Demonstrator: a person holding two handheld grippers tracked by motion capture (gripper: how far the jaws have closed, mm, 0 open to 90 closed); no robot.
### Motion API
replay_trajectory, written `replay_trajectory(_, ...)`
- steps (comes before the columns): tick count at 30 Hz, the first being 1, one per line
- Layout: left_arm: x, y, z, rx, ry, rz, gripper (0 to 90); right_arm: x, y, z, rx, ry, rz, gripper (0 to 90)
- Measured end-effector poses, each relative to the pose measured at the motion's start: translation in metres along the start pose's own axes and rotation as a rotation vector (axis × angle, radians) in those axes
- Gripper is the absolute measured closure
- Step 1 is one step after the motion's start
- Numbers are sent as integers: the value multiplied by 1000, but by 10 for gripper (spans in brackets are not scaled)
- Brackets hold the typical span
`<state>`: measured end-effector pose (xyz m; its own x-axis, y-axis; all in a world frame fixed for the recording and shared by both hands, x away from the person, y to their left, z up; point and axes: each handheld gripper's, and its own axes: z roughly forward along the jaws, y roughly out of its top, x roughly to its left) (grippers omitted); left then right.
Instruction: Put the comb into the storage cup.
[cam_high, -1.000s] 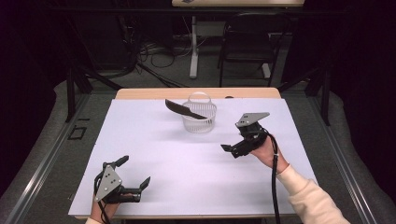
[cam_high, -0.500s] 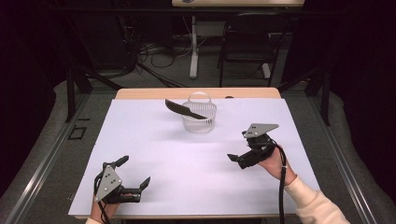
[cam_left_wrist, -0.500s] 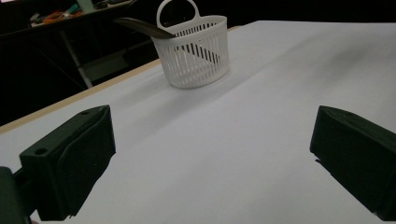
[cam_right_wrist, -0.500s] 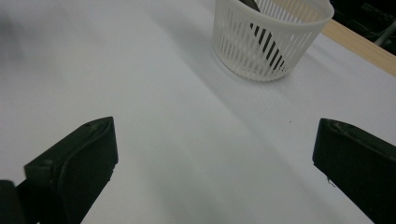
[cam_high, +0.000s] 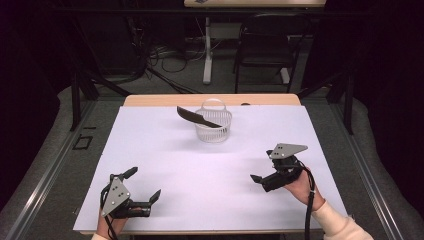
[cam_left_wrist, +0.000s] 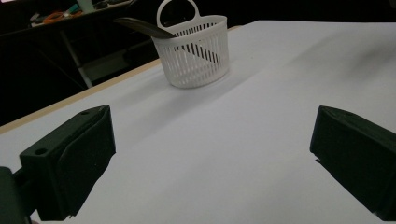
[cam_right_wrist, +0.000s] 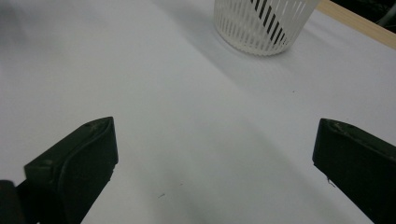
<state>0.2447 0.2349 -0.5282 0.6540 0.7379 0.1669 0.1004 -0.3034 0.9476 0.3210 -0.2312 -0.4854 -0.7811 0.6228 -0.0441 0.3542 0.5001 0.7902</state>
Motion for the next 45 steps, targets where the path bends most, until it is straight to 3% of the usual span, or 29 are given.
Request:
replay_trajectory(15, 0, 0, 0, 4, 1, -1, 1, 11, -28, -9, -6, -18, 10, 0)
replay_trajectory(26, 0, -1, 1, 6, 0, -2, 1, 15, -46, -13, -20, -57, 16, 0)
replay_trajectory(45, 0, -1, 1, 9, 2, -1, 0, 24, -62, -32, -103, -107, 16, 0)
